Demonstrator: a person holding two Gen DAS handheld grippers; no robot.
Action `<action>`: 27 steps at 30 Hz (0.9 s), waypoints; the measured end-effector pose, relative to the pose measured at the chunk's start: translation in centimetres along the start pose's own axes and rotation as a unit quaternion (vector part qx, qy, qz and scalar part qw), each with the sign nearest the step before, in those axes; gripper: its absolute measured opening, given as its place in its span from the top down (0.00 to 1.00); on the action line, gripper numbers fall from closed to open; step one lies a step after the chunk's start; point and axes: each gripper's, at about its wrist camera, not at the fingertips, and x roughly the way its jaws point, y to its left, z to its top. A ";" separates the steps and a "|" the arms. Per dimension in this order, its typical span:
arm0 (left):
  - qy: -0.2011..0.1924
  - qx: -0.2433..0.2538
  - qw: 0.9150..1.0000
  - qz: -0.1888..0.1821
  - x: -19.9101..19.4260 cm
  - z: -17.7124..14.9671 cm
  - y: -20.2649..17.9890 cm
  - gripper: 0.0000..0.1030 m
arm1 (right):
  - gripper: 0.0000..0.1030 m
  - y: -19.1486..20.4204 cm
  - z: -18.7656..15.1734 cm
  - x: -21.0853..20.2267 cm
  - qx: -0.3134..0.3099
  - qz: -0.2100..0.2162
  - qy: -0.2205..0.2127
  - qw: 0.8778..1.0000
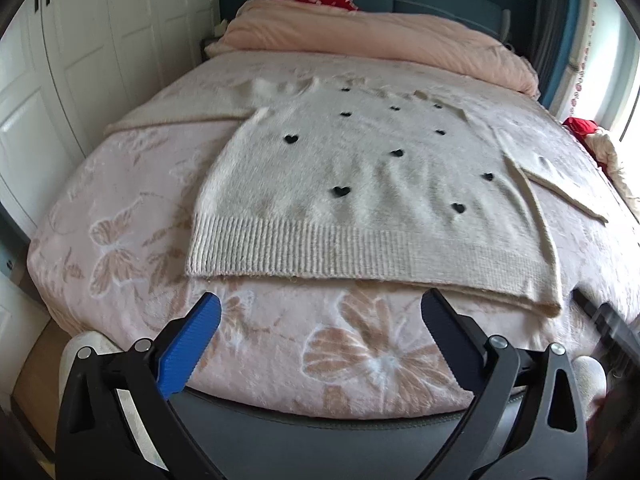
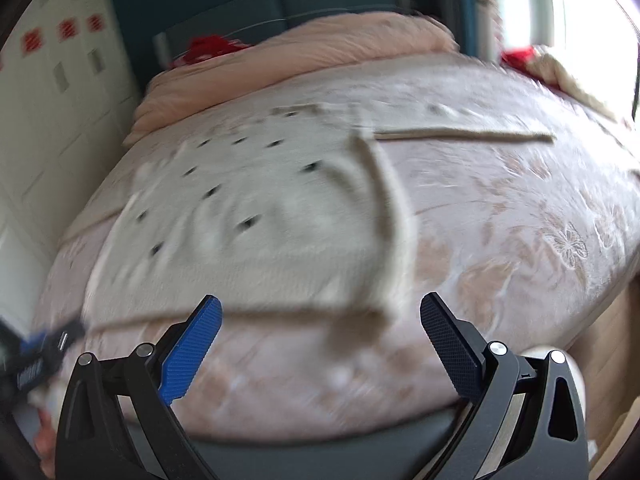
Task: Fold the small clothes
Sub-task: 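Grasp the cuff of a cream sweater sleeve with the right gripper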
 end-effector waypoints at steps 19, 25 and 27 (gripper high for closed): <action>0.055 0.011 0.998 -0.006 7.9 4.5 -3.0 0.05 | 0.05 -31.0 20.2 18.0 0.376 -0.091 -0.030 0.921; 0.070 0.017 0.997 0.000 9.1 4.6 -2.9 0.05 | 0.43 -34.0 20.8 20.1 0.407 -0.100 -0.053 0.906; 0.072 0.015 0.997 0.003 9.5 4.6 -2.6 0.05 | 0.92 -34.5 21.3 20.6 0.419 -0.078 -0.048 0.903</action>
